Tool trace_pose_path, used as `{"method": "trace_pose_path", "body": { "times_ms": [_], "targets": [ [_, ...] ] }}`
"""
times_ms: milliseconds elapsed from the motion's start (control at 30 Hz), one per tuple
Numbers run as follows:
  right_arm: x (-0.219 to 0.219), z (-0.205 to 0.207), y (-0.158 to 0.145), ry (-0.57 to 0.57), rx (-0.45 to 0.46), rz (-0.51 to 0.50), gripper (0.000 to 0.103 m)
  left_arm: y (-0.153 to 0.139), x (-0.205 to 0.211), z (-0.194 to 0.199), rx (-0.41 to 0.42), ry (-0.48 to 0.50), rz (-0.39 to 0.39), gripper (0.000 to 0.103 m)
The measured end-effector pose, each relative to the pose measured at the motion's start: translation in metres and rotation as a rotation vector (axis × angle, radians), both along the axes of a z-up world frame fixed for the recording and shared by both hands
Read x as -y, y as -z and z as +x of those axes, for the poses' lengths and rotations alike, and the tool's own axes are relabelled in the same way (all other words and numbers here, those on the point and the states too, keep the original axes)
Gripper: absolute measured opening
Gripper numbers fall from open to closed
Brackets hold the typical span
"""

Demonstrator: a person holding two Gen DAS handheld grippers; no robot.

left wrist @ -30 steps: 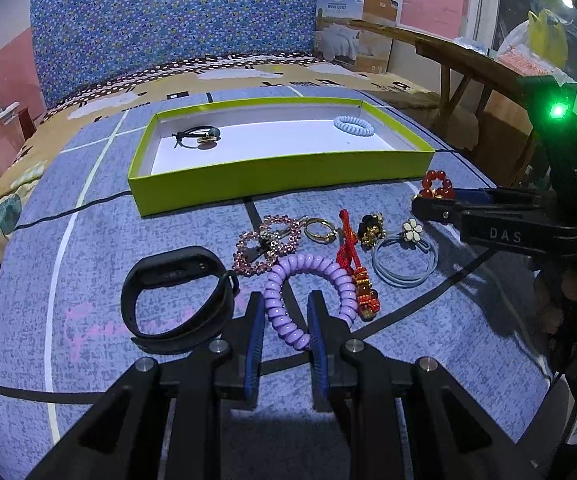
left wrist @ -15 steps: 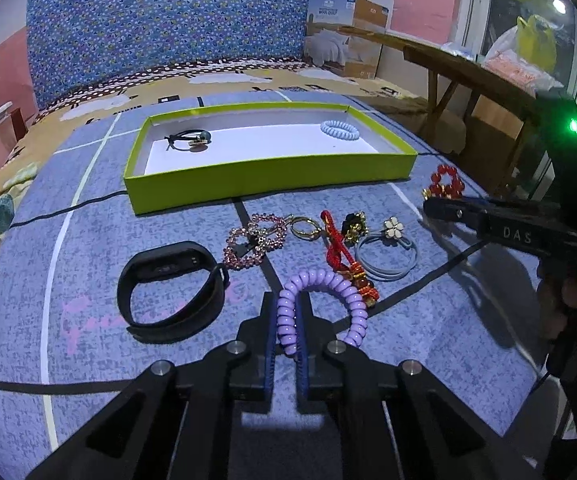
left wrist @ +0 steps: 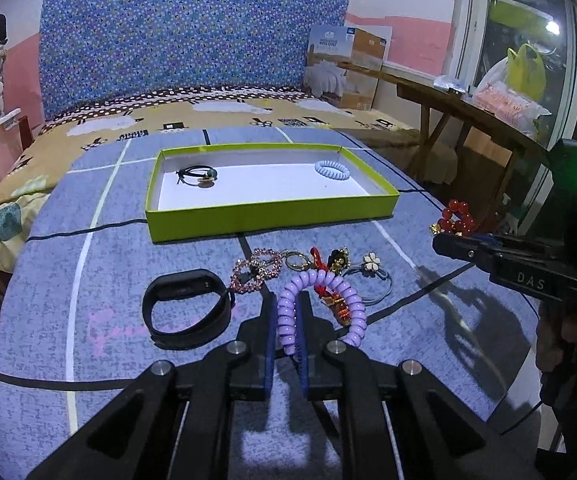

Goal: Organize jewelry
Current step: 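Carry both bracelets into the green box and open both tools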

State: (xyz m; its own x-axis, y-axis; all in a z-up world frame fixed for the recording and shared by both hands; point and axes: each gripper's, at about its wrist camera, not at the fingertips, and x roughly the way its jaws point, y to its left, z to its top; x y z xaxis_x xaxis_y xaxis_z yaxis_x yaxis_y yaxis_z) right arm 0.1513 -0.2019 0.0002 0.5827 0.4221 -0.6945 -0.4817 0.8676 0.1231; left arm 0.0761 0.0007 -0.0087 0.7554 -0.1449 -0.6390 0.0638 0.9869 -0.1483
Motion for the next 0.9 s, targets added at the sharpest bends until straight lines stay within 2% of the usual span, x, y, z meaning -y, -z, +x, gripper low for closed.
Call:
{"method": "trace_pose_path", "body": {
  "times_ms": [400, 900],
  "targets": [
    [-0.010, 0.009, -0.011, -0.023, 0.035, 0.005, 0.019, -0.010, -0.015, 0.017, 0.029, -0.042, 0.022, 0.009],
    [-0.028, 0.074, -0.018, -0.042, 0.055, -0.009, 0.019, -0.024, -0.053, 0.082, 0.062, -0.119, 0.072, 0.009]
  ]
}}
